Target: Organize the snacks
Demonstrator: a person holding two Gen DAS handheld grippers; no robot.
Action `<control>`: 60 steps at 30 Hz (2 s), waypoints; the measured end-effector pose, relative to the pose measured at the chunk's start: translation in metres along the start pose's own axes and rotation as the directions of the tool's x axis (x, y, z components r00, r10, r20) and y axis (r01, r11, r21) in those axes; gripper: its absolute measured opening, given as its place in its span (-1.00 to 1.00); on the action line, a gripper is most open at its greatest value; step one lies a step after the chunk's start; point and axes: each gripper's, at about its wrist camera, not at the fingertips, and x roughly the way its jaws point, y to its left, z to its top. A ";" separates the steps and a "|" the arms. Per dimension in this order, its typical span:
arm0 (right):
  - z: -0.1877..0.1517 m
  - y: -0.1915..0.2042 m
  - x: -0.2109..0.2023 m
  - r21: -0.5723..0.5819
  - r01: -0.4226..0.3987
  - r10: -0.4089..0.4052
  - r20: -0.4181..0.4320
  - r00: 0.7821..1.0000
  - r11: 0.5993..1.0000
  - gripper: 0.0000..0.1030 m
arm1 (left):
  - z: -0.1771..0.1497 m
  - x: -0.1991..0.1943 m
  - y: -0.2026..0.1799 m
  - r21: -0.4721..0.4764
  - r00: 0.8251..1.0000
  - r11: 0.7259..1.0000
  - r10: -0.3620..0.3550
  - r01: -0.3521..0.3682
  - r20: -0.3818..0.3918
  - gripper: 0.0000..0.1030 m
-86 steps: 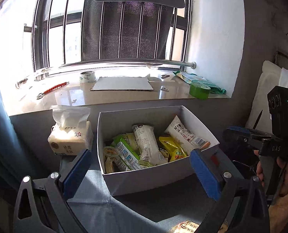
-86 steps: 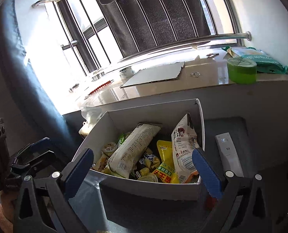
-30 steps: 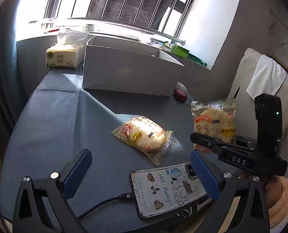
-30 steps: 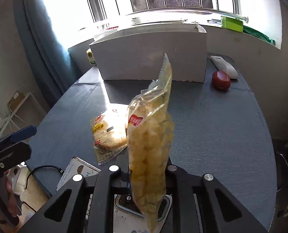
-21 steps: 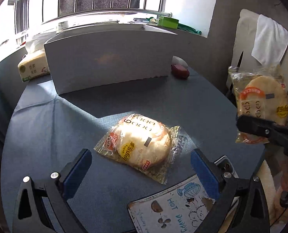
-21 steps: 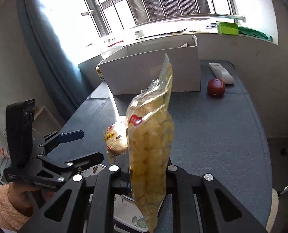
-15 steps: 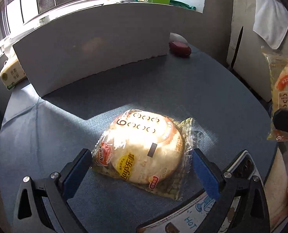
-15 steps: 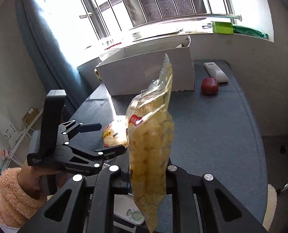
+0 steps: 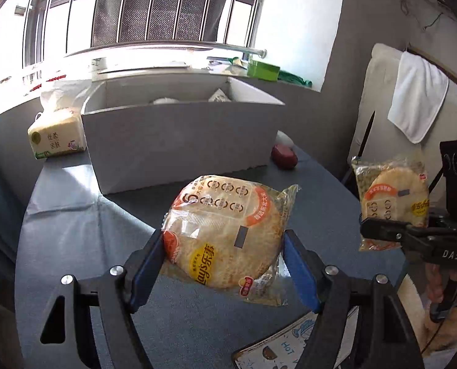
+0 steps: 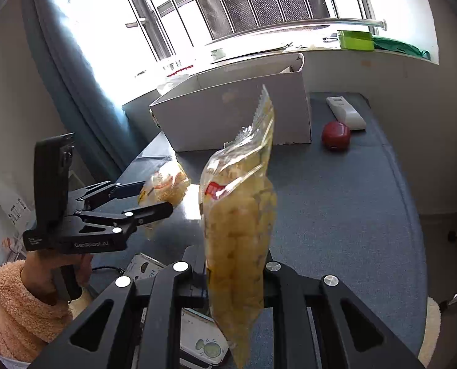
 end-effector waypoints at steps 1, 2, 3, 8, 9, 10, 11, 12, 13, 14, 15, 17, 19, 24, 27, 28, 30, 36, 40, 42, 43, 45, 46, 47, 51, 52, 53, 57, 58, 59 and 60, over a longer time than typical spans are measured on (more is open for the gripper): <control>0.008 0.000 0.001 -0.005 -0.013 0.013 0.004 1.000 1.000 -0.66 | 0.009 -0.008 0.005 -0.017 0.999 1.000 -0.004 0.005 0.037 0.54; 0.017 0.001 0.003 -0.011 -0.022 0.022 0.011 1.000 1.000 -0.67 | 0.018 -0.014 0.010 -0.033 0.998 0.999 -0.004 0.006 0.068 0.54; 0.028 0.001 0.005 -0.018 -0.027 0.027 0.016 1.000 0.999 -0.67 | 0.029 -0.018 0.014 -0.050 0.995 0.999 -0.001 0.006 0.095 0.54; 0.085 0.001 0.017 -0.016 -0.077 0.078 0.050 0.996 0.997 -0.67 | 0.085 -0.025 0.040 -0.104 0.982 0.994 -0.005 0.025 0.191 0.54; 0.099 0.001 0.021 -0.015 -0.085 0.086 0.055 0.995 0.996 -0.67 | 0.096 -0.024 0.047 -0.114 0.980 0.993 0.002 0.021 0.200 0.54; 0.112 0.000 0.024 -0.015 -0.080 0.081 0.065 0.995 0.997 -0.67 | 0.106 -0.019 0.052 -0.118 0.980 0.993 -0.002 0.026 0.199 0.54; 0.126 0.000 0.028 -0.014 -0.076 0.077 0.071 0.995 0.997 -0.67 | 0.117 -0.013 0.059 -0.120 0.981 0.992 0.000 0.024 0.195 0.54; 0.141 0.000 0.035 -0.007 -0.079 0.079 0.072 0.994 0.997 -0.67 | 0.129 -0.004 0.065 -0.126 0.982 0.992 0.012 0.012 0.188 0.54; 0.155 -0.002 0.041 0.003 -0.079 0.079 0.074 0.994 0.997 -0.67 | 0.138 0.004 0.069 -0.127 0.984 0.992 0.021 0.001 0.177 0.54; 0.167 -0.003 0.048 0.010 -0.076 0.075 0.071 0.995 0.997 -0.67 | 0.148 0.014 0.074 -0.130 0.986 0.992 0.029 -0.007 0.165 0.54; 0.180 -0.003 0.058 0.014 -0.072 0.071 0.061 0.996 0.997 -0.67 | 0.156 0.022 0.078 -0.130 0.987 0.991 0.038 -0.018 0.158 0.54; 0.201 -0.005 0.074 0.009 -0.043 0.043 0.053 0.998 0.999 -0.67 | 0.170 0.042 0.081 -0.111 0.988 0.992 0.068 -0.053 0.136 0.54; 0.215 -0.009 0.089 0.008 -0.028 0.028 0.040 0.999 1.000 -0.66 | 0.178 0.056 0.084 -0.083 0.991 0.995 0.068 -0.058 0.117 0.54; 0.235 -0.020 0.121 0.027 -0.009 0.010 -0.002 1.000 1.000 -0.63 | 0.183 0.083 0.096 -0.113 0.997 0.993 0.051 -0.044 0.057 0.85; 0.242 -0.028 0.123 0.068 0.033 -0.034 0.016 0.999 0.997 1.00 | 0.178 0.081 0.096 -0.119 0.993 0.988 0.102 -0.094 0.057 1.00; 0.241 -0.029 0.120 0.073 0.030 -0.033 0.041 0.999 0.997 1.00 | 0.175 0.078 0.093 -0.104 0.991 0.988 0.120 -0.113 0.061 1.00; 0.239 -0.032 0.115 0.083 0.022 -0.027 0.064 0.998 0.996 1.00 | 0.172 0.069 0.087 -0.071 0.983 0.984 0.171 -0.166 0.074 1.00; 0.231 -0.028 0.096 0.037 0.068 -0.071 0.090 0.993 0.997 1.00 | 0.168 0.023 0.060 -0.017 0.938 0.959 0.279 -0.282 0.206 1.00; 0.220 -0.011 0.068 -0.046 0.143 -0.135 0.147 0.980 0.989 1.00 | 0.162 -0.009 0.042 -0.029 0.916 0.950 0.307 -0.310 0.259 1.00; 0.213 0.002 0.049 -0.087 0.174 -0.154 0.198 0.968 0.981 1.00 | 0.158 -0.023 0.034 -0.032 0.926 0.958 0.283 -0.284 0.251 1.00; 0.208 0.008 0.040 -0.100 0.192 -0.166 0.224 0.960 0.976 1.00 | 0.155 -0.028 0.029 -0.034 0.930 0.959 0.280 -0.280 0.239 1.00; 0.196 0.023 0.021 -0.129 0.222 -0.183 0.265 0.947 0.966 1.00 | 0.145 -0.042 0.017 -0.040 0.930 0.959 0.283 -0.281 0.235 1.00; 0.190 0.029 0.012 -0.140 0.222 -0.179 0.268 0.947 0.965 1.00 | 0.138 -0.049 0.012 -0.040 0.931 0.959 0.281 -0.280 0.234 1.00; 0.183 0.035 0.004 -0.145 0.216 -0.172 0.266 0.949 0.966 1.00 | 0.131 -0.056 0.005 -0.039 0.932 0.960 0.280 -0.278 0.230 1.00; 0.146 0.045 -0.031 -0.152 0.120 -0.079 0.254 0.964 0.981 1.00 | 0.094 -0.080 -0.017 -0.048 0.938 0.959 0.284 -0.280 0.199 1.00; 0.136 0.046 -0.038 -0.158 0.097 -0.057 0.244 0.968 0.983 1.00 | 0.083 -0.086 -0.021 -0.058 0.939 0.960 0.281 -0.275 0.196 1.00; 0.123 0.048 -0.046 -0.156 0.091 -0.051 0.240 0.969 0.983 1.00 | 0.072 -0.092 -0.025 -0.071 0.942 0.960 0.280 -0.271 0.185 1.00; 0.078 0.048 -0.070 -0.122 0.108 -0.080 0.211 0.974 0.987 1.00 | 0.031 -0.112 -0.042 -0.110 0.937 0.949 0.312 -0.297 0.157 1.00; 0.069 0.048 -0.073 -0.104 0.108 -0.087 0.185 0.979 0.989 1.00 | 0.021 -0.117 -0.046 -0.113 0.937 0.948 0.313 -0.298 0.153 1.00; 0.058 0.048 -0.077 -0.096 0.108 -0.090 0.178 0.980 0.989 1.00 | 0.011 -0.121 -0.049 -0.110 0.943 0.953 0.297 -0.283 0.148 1.00; 0.048 0.049 -0.083 -0.087 0.110 -0.092 0.184 0.979 0.990 1.00 | 0.002 -0.125 -0.051 -0.118 0.946 0.954 0.290 -0.274 0.145 1.00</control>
